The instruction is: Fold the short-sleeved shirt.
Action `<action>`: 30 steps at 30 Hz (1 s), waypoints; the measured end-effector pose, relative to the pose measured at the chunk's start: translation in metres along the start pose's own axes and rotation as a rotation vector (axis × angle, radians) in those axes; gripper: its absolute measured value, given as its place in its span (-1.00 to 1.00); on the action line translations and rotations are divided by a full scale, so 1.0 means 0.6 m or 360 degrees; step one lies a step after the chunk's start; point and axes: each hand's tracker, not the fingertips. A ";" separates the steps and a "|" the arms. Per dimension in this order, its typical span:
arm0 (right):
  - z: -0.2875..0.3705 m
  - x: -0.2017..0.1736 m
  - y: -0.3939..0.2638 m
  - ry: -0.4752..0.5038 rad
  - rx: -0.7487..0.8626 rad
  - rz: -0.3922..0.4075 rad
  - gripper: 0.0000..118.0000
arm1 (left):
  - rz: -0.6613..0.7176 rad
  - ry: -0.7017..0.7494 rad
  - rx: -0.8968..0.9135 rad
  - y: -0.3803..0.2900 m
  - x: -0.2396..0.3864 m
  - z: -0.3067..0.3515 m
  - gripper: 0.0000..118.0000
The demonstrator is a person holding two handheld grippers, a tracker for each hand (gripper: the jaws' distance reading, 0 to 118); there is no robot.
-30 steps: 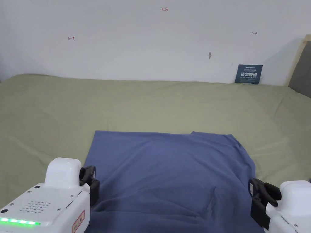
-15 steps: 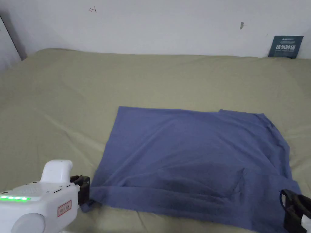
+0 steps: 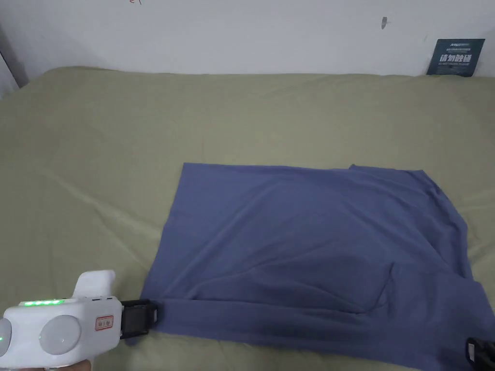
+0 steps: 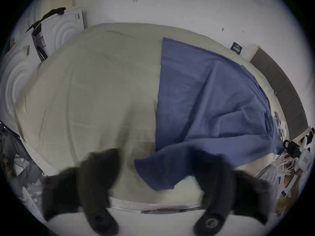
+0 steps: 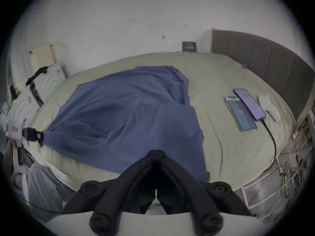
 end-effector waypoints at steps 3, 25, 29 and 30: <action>0.013 0.005 0.001 0.0020 0.0022 -0.0004 -0.97 | 0.0080 -0.0174 0.0032 -0.004 0.006 0.010 -0.91; -0.041 0.076 0.012 0.0027 -0.0437 0.0134 -0.05 | 0.0021 -0.0072 0.0019 -0.010 0.030 0.021 -0.91; -0.021 0.081 0.021 0.0101 -0.0383 0.0098 -0.88 | 0.0010 -0.0062 0.0030 -0.006 0.031 0.029 -0.91; -0.014 0.084 0.023 0.0096 -0.0366 0.0114 -0.88 | 0.0005 -0.0057 0.0041 -0.004 0.031 0.031 -0.91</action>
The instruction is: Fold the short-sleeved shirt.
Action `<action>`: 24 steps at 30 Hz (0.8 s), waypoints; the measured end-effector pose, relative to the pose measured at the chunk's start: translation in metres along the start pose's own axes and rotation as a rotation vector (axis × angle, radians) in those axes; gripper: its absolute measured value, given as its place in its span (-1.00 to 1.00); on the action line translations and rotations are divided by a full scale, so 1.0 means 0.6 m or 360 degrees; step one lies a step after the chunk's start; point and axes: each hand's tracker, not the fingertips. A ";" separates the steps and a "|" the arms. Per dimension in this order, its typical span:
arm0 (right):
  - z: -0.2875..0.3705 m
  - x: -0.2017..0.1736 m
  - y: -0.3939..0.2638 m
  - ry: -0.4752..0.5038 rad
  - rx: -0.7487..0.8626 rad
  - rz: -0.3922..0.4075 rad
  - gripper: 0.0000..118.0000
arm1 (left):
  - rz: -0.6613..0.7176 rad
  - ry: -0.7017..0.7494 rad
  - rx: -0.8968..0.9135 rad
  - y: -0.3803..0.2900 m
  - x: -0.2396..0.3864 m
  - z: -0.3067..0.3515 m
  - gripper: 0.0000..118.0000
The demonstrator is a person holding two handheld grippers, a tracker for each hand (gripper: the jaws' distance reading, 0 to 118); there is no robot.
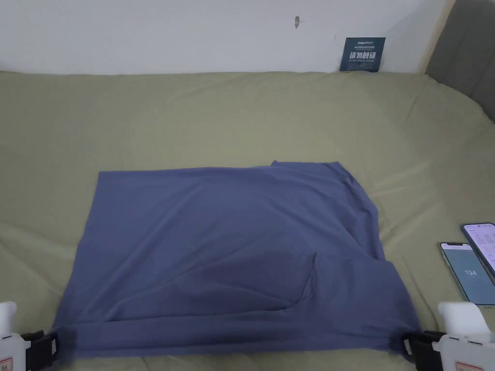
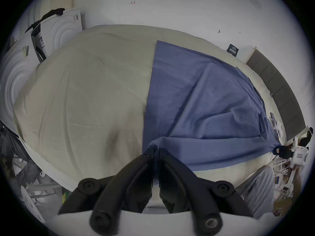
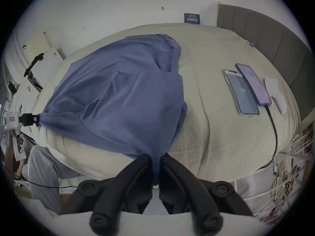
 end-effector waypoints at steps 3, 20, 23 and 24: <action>0.017 -0.003 0.018 0.0002 0.0047 0.0023 -0.88 | -0.0005 -0.0006 0.0014 0.009 0.003 0.009 -0.91; 0.014 0.000 0.258 0.0050 0.0200 0.0149 -0.88 | -0.0124 0.0016 0.0152 0.212 0.047 -0.028 -0.91; -0.028 0.018 0.305 0.0098 0.0141 0.0050 -0.88 | -0.0133 0.0024 0.0133 0.249 0.058 -0.060 -0.91; -0.044 0.022 0.318 0.0112 0.0115 0.0037 -0.88 | -0.0126 0.0024 0.0126 0.259 0.059 -0.070 -0.91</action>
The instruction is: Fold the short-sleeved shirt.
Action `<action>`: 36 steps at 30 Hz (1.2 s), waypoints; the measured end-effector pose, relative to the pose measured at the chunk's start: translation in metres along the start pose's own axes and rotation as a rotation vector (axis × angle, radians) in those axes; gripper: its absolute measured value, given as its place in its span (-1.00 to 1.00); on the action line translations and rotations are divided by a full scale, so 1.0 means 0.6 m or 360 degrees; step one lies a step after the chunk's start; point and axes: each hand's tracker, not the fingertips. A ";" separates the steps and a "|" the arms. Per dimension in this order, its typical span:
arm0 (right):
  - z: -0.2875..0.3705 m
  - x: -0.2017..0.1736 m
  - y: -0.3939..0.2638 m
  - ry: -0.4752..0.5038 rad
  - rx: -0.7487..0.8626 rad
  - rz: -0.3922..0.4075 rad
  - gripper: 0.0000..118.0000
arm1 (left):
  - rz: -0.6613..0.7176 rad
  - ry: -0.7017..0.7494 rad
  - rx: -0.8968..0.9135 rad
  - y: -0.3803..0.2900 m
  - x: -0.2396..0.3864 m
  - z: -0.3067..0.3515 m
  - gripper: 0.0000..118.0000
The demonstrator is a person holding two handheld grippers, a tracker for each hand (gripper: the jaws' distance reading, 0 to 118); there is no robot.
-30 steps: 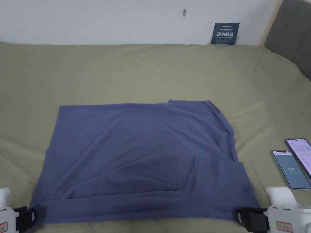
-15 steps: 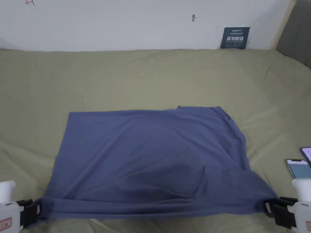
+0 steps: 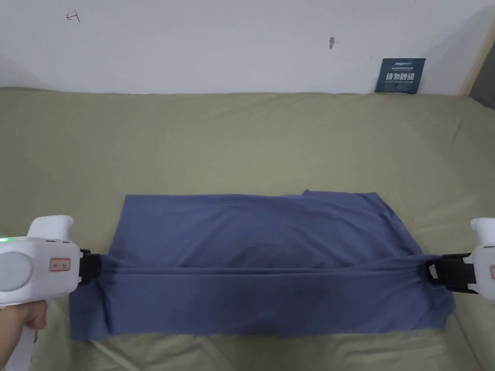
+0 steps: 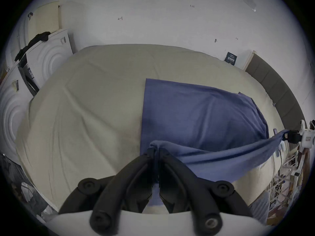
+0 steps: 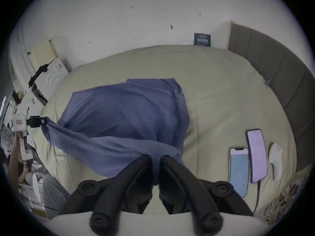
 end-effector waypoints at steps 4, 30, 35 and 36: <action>-0.070 0.025 0.037 0.0015 -0.0121 -0.0075 -0.87 | 0.0068 -0.0017 -0.0042 0.033 -0.006 -0.053 -0.91; -0.006 -0.004 -0.135 -0.0073 0.0041 -0.0072 -0.93 | 0.0051 0.0078 0.0022 -0.096 -0.010 0.014 -1.00; 0.002 -0.006 -0.152 -0.0094 0.0031 -0.0058 -0.93 | 0.0133 0.0008 0.0007 -0.106 -0.007 0.021 -0.98; 0.002 -0.008 -0.150 -0.0090 0.0027 -0.0052 -0.93 | 0.0144 -0.0002 -0.0002 -0.106 -0.006 0.019 -0.43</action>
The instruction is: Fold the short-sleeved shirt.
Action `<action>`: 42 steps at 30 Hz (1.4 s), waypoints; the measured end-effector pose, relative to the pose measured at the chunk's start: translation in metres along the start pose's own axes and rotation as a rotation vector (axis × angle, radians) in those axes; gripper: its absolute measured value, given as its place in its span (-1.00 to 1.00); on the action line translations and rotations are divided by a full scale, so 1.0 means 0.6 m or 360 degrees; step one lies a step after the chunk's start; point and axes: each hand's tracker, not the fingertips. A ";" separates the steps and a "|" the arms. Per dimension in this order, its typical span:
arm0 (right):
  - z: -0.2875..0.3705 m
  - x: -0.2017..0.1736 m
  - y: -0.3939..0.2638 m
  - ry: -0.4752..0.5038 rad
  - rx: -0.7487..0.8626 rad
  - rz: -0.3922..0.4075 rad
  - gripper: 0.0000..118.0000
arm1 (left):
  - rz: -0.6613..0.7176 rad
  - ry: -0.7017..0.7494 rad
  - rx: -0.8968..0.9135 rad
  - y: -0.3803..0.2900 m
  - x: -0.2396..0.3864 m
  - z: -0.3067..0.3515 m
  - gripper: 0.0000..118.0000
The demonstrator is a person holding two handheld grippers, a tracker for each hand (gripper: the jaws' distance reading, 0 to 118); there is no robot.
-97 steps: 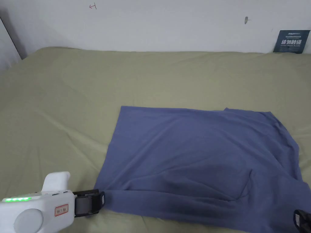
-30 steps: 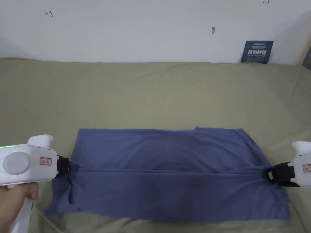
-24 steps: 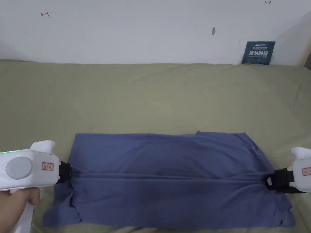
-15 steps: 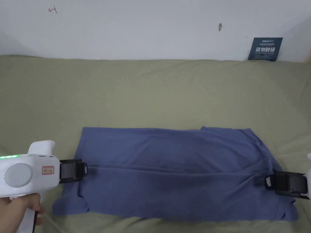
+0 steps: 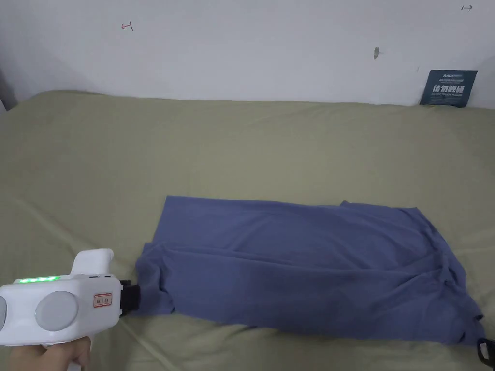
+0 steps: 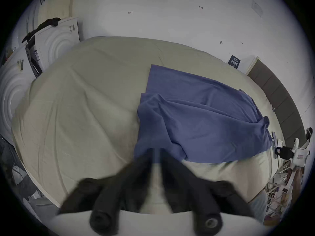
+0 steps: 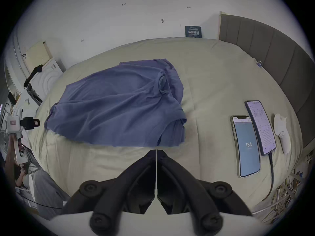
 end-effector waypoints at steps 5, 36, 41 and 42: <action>-0.006 0.001 0.007 0.0012 -0.0006 0.0003 -0.93 | 0.0014 0.0029 -0.0068 0.014 0.011 -0.042 0.99; -0.046 0.039 0.042 -0.0026 -0.0074 -0.0003 -0.86 | -0.0092 0.0075 -0.0143 0.023 -0.002 -0.058 -0.94; 0.013 0.048 0.016 0.0043 -0.0045 -0.0039 -0.88 | -0.0101 0.0055 -0.0131 0.002 0.000 -0.015 -0.94; 0.021 0.043 0.008 0.0032 -0.0039 -0.0022 -0.89 | -0.0113 0.0063 -0.0124 -0.002 0.002 -0.007 -0.94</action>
